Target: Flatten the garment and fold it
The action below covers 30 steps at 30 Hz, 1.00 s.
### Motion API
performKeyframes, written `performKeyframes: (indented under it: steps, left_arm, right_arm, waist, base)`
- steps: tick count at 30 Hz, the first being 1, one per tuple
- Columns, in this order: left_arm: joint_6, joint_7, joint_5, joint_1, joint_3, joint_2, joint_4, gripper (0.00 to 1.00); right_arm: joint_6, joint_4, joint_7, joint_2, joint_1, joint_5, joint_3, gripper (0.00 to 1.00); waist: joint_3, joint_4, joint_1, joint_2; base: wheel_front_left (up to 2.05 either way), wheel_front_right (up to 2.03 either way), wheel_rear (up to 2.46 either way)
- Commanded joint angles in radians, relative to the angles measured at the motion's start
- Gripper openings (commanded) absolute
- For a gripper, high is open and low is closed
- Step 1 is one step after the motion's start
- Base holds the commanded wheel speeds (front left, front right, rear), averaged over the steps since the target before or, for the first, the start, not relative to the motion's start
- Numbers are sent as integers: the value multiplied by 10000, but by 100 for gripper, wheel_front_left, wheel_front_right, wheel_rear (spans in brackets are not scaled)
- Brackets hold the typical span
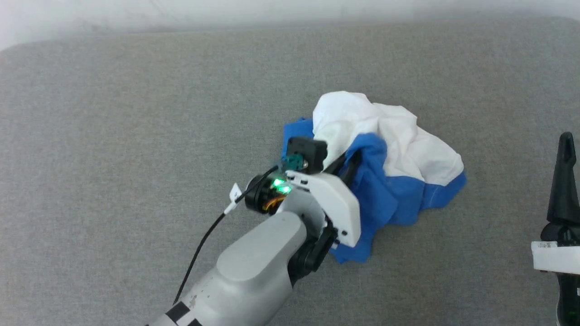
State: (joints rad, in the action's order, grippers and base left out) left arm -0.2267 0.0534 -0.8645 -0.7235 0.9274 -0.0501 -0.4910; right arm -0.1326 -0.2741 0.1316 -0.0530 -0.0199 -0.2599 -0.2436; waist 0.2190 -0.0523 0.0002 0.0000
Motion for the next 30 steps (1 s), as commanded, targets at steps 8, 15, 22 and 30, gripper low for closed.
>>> performKeyframes:
  steps: [8, 15, 22, 30]
  left_arm:
    - [-166, 732, -717, -233, 448, -1, -632, 100]
    - [-290, 1670, -706, -880, 210, -76, -147, 100]
    - [-1396, 2064, 303, -73, -1078, -1897, 2406, 100]
    - [-3377, 2081, 2968, 3774, -3554, -4133, 7299, 100]
  right_arm:
    - [19, -26, -196, 27, -169, 111, 109, 100]
    - [19, -25, -328, 27, 62, 175, 115, 100]
    - [19, 21, -399, 27, 522, 101, 192, 100]
    - [19, 167, -465, 28, 1112, 29, 273, 100]
  waist:
    - [102, 274, -2, 0]
    - [-477, 601, -2, 0]
    - [-929, 607, -2, 0]
    - [-1019, 527, -2, 0]
  base:
    - [0, 0, 0]
    - [0, 0, 0]
    - [0, 0, 0]
    - [0, 0, 0]
